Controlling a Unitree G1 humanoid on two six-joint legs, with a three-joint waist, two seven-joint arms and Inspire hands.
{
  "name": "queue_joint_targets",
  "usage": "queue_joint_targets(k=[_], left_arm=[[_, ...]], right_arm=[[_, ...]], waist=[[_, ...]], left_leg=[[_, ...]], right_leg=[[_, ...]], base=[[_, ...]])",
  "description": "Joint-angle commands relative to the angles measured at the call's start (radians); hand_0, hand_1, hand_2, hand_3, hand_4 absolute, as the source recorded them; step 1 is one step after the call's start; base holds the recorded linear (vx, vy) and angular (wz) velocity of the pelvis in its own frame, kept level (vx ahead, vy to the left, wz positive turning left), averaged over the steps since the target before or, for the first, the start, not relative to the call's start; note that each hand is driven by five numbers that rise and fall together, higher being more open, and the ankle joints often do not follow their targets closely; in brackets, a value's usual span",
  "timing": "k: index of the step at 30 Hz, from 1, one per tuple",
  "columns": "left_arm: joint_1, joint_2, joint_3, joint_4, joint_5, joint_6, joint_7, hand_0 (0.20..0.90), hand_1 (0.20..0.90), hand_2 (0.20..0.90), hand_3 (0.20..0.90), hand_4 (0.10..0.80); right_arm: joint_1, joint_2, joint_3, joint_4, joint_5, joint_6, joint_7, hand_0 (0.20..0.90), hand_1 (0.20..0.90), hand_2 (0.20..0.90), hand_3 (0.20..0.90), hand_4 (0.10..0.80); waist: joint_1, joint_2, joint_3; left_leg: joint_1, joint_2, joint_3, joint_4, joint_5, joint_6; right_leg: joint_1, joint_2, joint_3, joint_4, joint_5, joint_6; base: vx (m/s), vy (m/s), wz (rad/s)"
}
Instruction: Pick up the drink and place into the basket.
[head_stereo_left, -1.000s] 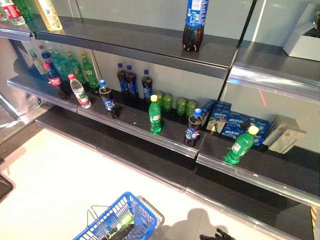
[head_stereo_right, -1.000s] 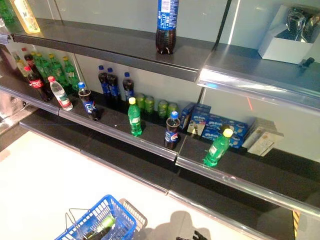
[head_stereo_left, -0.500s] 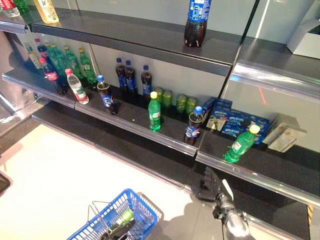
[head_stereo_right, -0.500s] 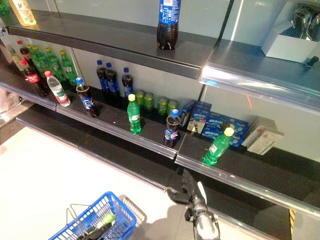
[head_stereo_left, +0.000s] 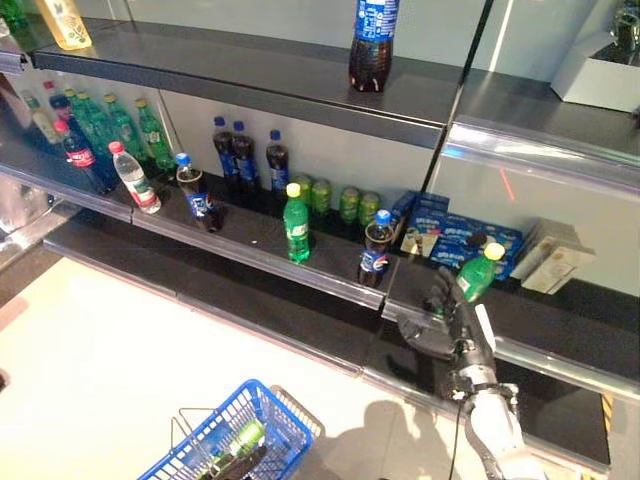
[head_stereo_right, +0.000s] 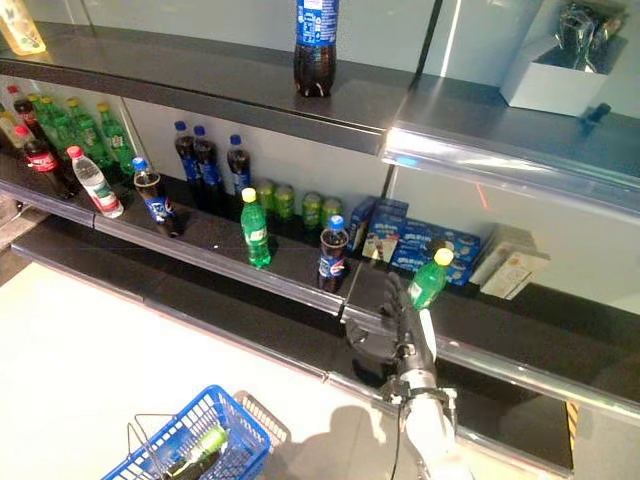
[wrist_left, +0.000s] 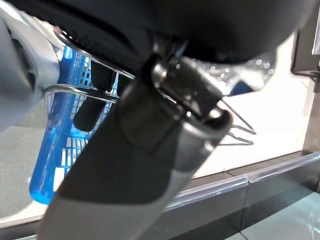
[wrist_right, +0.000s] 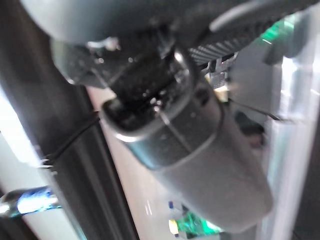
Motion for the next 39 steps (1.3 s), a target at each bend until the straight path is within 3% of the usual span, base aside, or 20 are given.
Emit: queue_joint_targets(k=[1, 10, 21, 27, 30, 39], left_arm=[[-0.013, 0.012, 0.025, -0.036, 0.051, -0.099, -0.055, 0.300, 0.300, 0.300, 0.200, 0.100], [-0.014, 0.009, 0.038, -0.026, 0.064, -0.097, -0.075, 0.300, 0.300, 0.300, 0.200, 0.100], [-0.013, 0.010, 0.046, -0.015, 0.062, -0.092, -0.072, 0.300, 0.300, 0.300, 0.200, 0.100], [-0.008, 0.012, 0.040, -0.033, 0.068, -0.086, -0.049, 0.300, 0.300, 0.300, 0.200, 0.100], [-0.016, 0.020, 0.007, -0.072, 0.059, -0.072, -0.042, 0.300, 0.300, 0.300, 0.200, 0.100], [-0.074, 0.035, -0.066, -0.142, 0.020, -0.059, -0.022, 0.300, 0.300, 0.300, 0.200, 0.100]], right_arm=[[-0.058, -0.061, -0.084, -0.217, -0.141, -0.133, -0.123, 0.900, 0.900, 0.900, 0.900, 0.800], [-0.056, -0.111, -0.146, -0.289, -0.234, -0.106, -0.357, 0.900, 0.900, 0.900, 0.900, 0.800], [-0.029, -0.095, -0.172, -0.265, -0.129, -0.071, -0.392, 0.900, 0.900, 0.900, 0.900, 0.800], [-0.069, -0.085, -0.142, -0.239, -0.077, -0.056, -0.428, 0.900, 0.900, 0.900, 0.900, 0.800], [-0.129, -0.079, -0.129, -0.186, -0.045, -0.075, -0.469, 0.900, 0.900, 0.900, 0.900, 0.800], [-0.273, -0.095, -0.150, -0.083, -0.027, -0.113, -0.556, 0.900, 0.900, 0.900, 0.900, 0.800]], waist=[[0.009, -0.007, -0.009], [0.004, -0.009, -0.014], [0.001, -0.011, -0.011], [0.011, -0.010, 0.008], [0.023, -0.006, 0.043], [0.024, 0.012, 0.150]], left_leg=[[0.023, 0.064, -0.004, 0.015, -0.039, -0.013], [0.026, 0.067, 0.011, 0.015, -0.043, -0.016], [0.025, 0.068, 0.013, 0.022, -0.051, -0.015], [0.005, 0.072, 0.014, 0.095, -0.075, -0.010], [-0.045, 0.074, -0.010, 0.177, -0.098, -0.006], [-0.181, 0.089, -0.062, 0.330, -0.136, -0.011]], right_leg=[[-0.043, -0.147, -0.029, 0.009, 0.088, 0.087], [-0.046, -0.148, -0.030, 0.007, 0.090, 0.095], [-0.051, -0.148, -0.028, 0.008, 0.092, 0.095], [-0.074, -0.144, -0.022, 0.048, 0.076, 0.080], [-0.121, -0.131, -0.011, 0.117, 0.045, 0.060], [-0.248, -0.122, 0.024, 0.254, 0.002, 0.032]], base=[[0.000, 0.000, 0.00], [0.001, 0.003, -0.01], [0.026, -0.004, -0.06], [0.069, -0.031, -0.01], [0.006, -0.059, -0.03], [-0.081, -0.040, 0.00]])
